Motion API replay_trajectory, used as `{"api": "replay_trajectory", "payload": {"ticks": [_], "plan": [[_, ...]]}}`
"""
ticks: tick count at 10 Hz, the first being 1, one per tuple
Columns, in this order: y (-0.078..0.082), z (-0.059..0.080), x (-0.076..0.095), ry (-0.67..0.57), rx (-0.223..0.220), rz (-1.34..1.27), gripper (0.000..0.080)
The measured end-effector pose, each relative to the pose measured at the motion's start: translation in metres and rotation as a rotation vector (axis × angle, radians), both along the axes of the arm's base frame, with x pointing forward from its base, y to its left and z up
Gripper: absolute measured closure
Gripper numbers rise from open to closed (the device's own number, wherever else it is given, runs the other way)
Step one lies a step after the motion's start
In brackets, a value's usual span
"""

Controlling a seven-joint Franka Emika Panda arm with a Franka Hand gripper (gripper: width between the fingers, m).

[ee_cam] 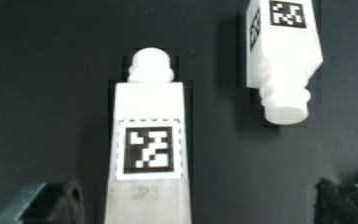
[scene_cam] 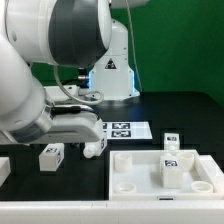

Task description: Assemble one leg

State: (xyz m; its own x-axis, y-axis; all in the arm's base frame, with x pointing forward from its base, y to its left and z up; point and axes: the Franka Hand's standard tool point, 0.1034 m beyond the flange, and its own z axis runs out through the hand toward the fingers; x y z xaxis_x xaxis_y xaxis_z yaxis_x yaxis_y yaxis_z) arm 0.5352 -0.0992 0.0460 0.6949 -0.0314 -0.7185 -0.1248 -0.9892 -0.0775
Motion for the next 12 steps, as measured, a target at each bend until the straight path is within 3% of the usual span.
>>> {"api": "replay_trajectory", "payload": {"ticks": [2, 3, 4, 6, 9, 12], "plan": [[-0.002, 0.0, -0.001, 0.002, -0.005, -0.002, 0.0151], [-0.009, -0.002, -0.003, 0.013, -0.034, -0.011, 0.0151], [-0.014, -0.006, -0.007, 0.031, -0.056, -0.022, 0.0151], [-0.024, -0.016, -0.014, 0.046, -0.057, -0.038, 0.0151], [-0.02, -0.032, -0.022, 0.046, -0.048, -0.051, 0.0151], [-0.012, -0.04, -0.021, 0.027, -0.047, -0.044, 0.0151]]}}
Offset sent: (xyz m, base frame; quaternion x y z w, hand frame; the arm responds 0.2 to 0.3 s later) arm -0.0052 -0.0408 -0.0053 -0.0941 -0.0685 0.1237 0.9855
